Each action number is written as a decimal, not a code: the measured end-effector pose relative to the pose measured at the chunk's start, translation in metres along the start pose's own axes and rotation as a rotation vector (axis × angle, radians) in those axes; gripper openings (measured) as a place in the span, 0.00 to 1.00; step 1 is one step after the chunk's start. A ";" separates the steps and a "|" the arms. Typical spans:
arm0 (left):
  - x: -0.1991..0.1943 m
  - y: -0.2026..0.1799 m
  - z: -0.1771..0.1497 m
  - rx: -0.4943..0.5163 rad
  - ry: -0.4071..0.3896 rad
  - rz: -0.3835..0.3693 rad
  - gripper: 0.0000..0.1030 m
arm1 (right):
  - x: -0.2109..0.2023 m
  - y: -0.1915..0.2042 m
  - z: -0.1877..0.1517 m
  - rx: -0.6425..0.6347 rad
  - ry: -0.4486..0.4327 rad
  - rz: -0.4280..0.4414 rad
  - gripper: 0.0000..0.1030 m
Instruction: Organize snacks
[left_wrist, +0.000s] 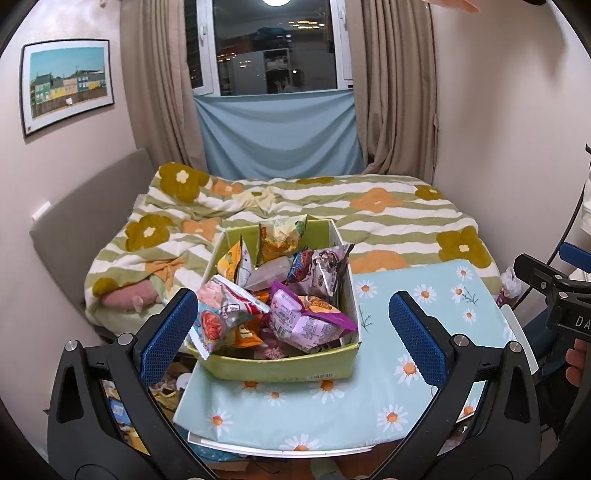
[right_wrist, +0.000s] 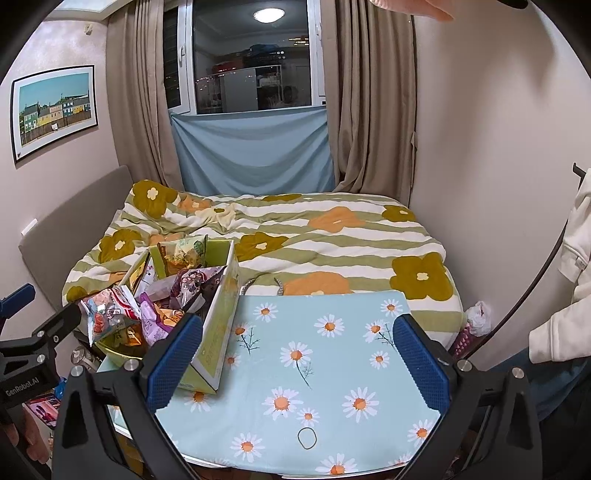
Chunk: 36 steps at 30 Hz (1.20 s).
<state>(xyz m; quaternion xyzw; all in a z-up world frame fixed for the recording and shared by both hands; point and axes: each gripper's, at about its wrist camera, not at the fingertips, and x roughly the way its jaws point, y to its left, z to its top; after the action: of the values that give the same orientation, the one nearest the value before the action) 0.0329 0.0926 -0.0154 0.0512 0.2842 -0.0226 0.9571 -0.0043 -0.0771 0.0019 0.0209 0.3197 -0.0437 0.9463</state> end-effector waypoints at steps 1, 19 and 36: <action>0.000 0.000 0.001 -0.001 0.001 0.000 1.00 | 0.000 0.000 0.000 0.001 -0.002 0.000 1.00; -0.001 0.004 0.001 -0.001 0.000 0.001 1.00 | -0.004 0.005 0.000 0.009 -0.003 0.003 1.00; 0.000 0.005 0.005 -0.002 0.005 0.016 1.00 | -0.004 0.001 -0.002 0.026 0.002 -0.004 1.00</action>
<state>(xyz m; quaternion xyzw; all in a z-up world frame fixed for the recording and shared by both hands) 0.0358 0.0974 -0.0104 0.0523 0.2863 -0.0146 0.9566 -0.0084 -0.0759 0.0025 0.0327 0.3201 -0.0498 0.9455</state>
